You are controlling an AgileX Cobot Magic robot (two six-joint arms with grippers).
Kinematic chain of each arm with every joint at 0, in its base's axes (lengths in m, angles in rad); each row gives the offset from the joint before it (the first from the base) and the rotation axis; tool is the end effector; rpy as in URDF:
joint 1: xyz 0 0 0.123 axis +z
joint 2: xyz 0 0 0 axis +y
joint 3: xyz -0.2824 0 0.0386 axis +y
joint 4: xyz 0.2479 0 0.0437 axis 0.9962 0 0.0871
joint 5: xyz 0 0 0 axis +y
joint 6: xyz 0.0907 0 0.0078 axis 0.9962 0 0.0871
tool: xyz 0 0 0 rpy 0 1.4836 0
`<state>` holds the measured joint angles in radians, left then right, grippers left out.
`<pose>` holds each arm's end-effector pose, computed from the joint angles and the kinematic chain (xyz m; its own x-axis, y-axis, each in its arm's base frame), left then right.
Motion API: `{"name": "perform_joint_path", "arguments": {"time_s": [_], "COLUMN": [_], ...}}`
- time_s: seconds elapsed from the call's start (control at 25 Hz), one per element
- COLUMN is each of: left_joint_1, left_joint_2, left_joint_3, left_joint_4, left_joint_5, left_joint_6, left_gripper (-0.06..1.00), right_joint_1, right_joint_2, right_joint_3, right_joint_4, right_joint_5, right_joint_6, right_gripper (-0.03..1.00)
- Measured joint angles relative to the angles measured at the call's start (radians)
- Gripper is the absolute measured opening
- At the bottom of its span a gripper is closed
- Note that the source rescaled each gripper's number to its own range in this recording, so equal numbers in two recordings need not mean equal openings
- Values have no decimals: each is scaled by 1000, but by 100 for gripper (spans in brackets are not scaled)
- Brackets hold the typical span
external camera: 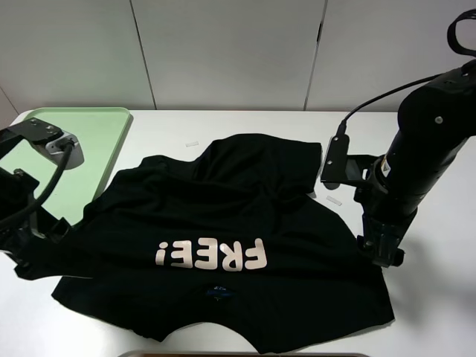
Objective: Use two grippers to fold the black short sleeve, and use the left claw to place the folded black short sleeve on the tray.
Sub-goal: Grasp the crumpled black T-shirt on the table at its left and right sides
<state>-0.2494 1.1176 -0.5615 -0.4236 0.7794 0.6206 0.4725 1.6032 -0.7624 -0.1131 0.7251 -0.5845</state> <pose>0.1640 -0.0690 0.2187 -0.7579 0.4946 -0.4254 0.5970 0.7887 -0.1466 0.2294 0.1096 0.1580 -0.4175 -0.9082 -0.0284 -0.9009 0.4178 -0.1175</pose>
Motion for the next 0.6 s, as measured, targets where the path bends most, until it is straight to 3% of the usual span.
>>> {"name": "perform_joint_path", "arguments": {"time_s": [0.24, 0.6], "left_joint_1": [0, 0], "left_joint_2": [0, 0], "left_joint_3": [0, 0], "left_joint_4": [0, 0], "left_joint_5": [-4, 8], "left_joint_6": [0, 0], "left_gripper": [96, 96], "right_joint_1": [0, 0], "right_joint_2": [7, 59], "right_joint_3": [0, 0], "right_joint_4": [185, 203], "right_joint_5": [11, -39], "right_joint_6": [-167, -213], "right_gripper": [100, 100]}}
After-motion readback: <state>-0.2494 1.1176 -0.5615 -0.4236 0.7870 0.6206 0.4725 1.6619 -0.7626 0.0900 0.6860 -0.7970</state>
